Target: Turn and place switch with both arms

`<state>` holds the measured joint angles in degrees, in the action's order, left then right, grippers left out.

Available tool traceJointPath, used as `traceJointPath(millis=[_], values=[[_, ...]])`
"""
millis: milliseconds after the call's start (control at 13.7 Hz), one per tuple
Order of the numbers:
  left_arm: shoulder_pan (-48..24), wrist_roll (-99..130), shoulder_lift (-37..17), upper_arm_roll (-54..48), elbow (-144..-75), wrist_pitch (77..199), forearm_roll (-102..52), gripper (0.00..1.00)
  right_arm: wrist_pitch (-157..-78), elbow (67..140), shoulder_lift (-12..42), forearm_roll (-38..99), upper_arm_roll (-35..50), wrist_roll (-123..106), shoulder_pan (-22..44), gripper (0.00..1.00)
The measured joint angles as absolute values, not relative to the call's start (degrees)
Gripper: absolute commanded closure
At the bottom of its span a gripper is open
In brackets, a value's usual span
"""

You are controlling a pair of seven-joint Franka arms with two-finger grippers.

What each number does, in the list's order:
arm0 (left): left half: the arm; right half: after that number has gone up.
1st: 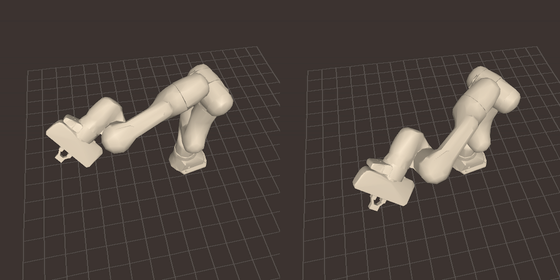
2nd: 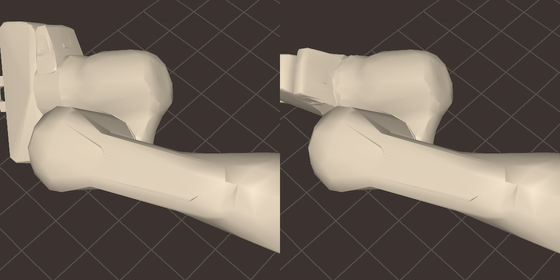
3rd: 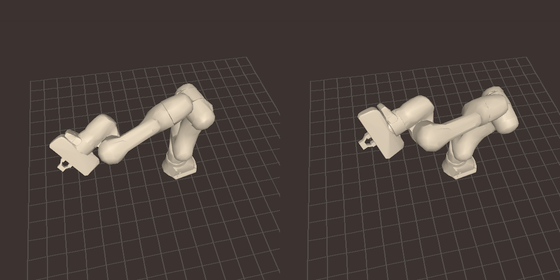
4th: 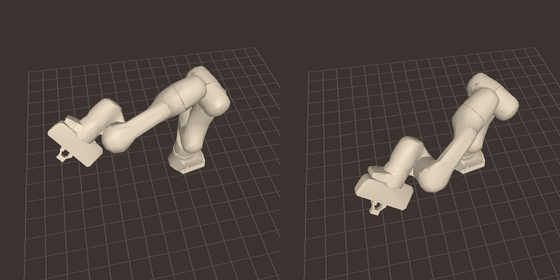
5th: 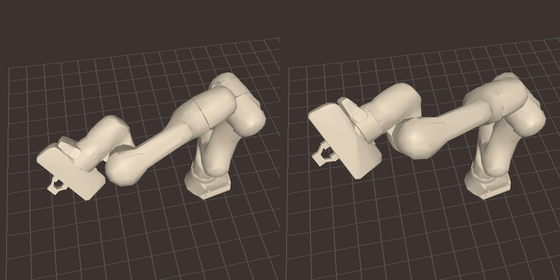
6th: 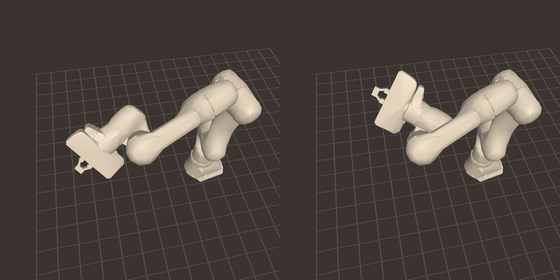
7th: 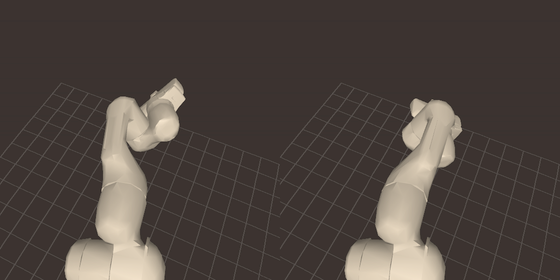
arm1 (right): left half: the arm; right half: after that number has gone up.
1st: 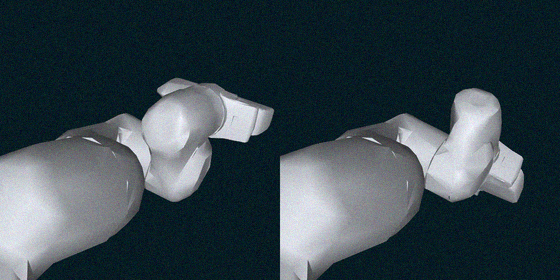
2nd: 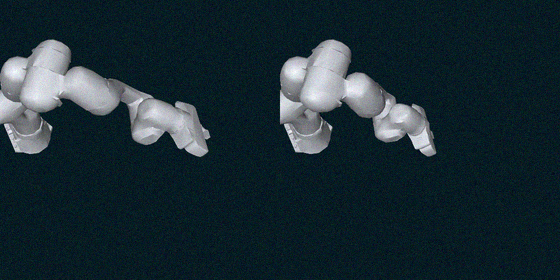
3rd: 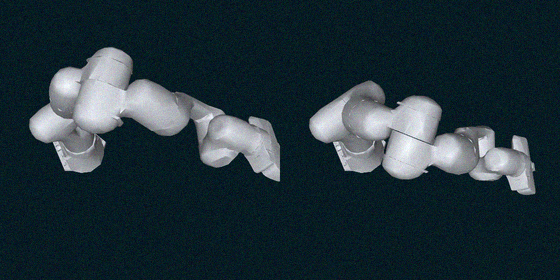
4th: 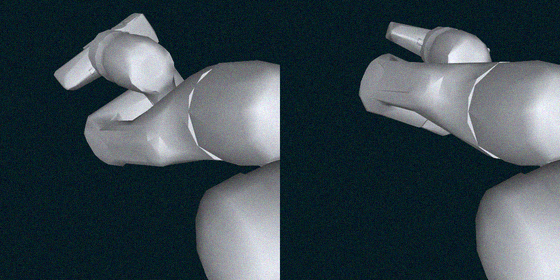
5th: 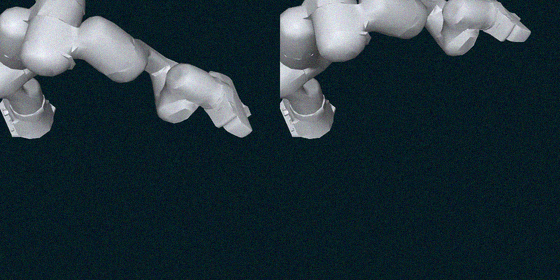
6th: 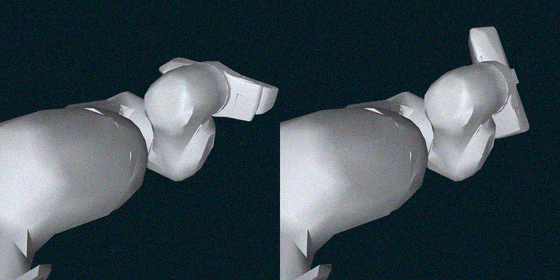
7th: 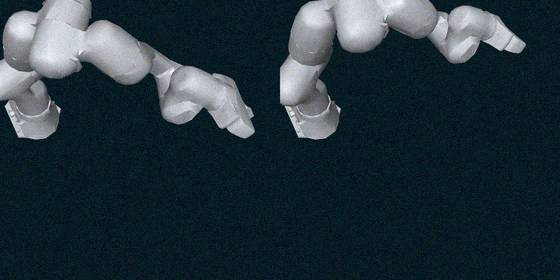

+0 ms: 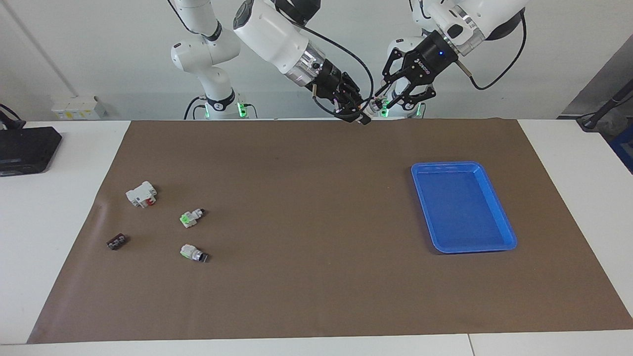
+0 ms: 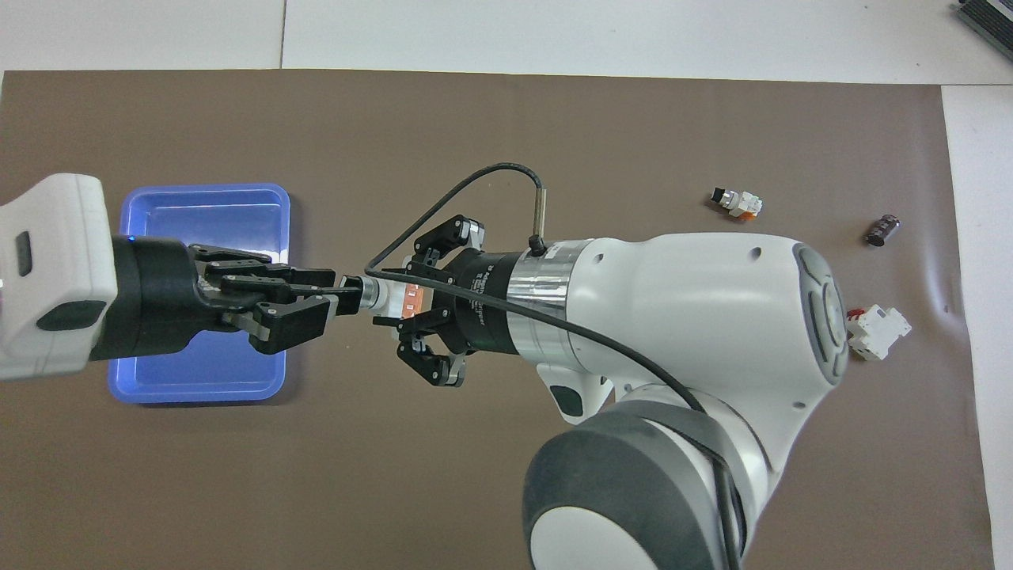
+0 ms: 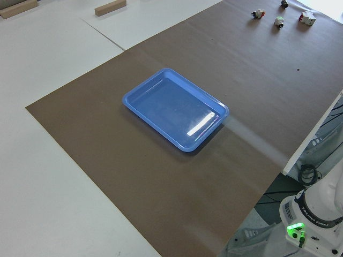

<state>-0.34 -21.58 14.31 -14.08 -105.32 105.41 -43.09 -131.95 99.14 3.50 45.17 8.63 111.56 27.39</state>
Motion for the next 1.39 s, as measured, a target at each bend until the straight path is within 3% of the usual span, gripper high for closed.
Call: traceJointPath(millis=[511, 1022, 1387], values=[[-0.4, -22.3, 15.5, -14.8, -107.5, 105.8, -42.9, 0.72, -131.9, 99.2, 3.5, 45.1, 8.6, 111.6, 27.4, 1.0], [-0.4, -22.4, 15.7, -14.8, -107.6, 107.1, -42.8, 0.66, -131.9, 99.2, 3.5, 45.1, 8.6, 111.6, 27.4, 1.0], [-0.4, -22.4, 15.7, -14.9, -107.6, 108.8, -42.8, 0.68, -131.9, 99.2, 3.5, 45.1, 8.6, 111.6, 27.4, 1.0]])
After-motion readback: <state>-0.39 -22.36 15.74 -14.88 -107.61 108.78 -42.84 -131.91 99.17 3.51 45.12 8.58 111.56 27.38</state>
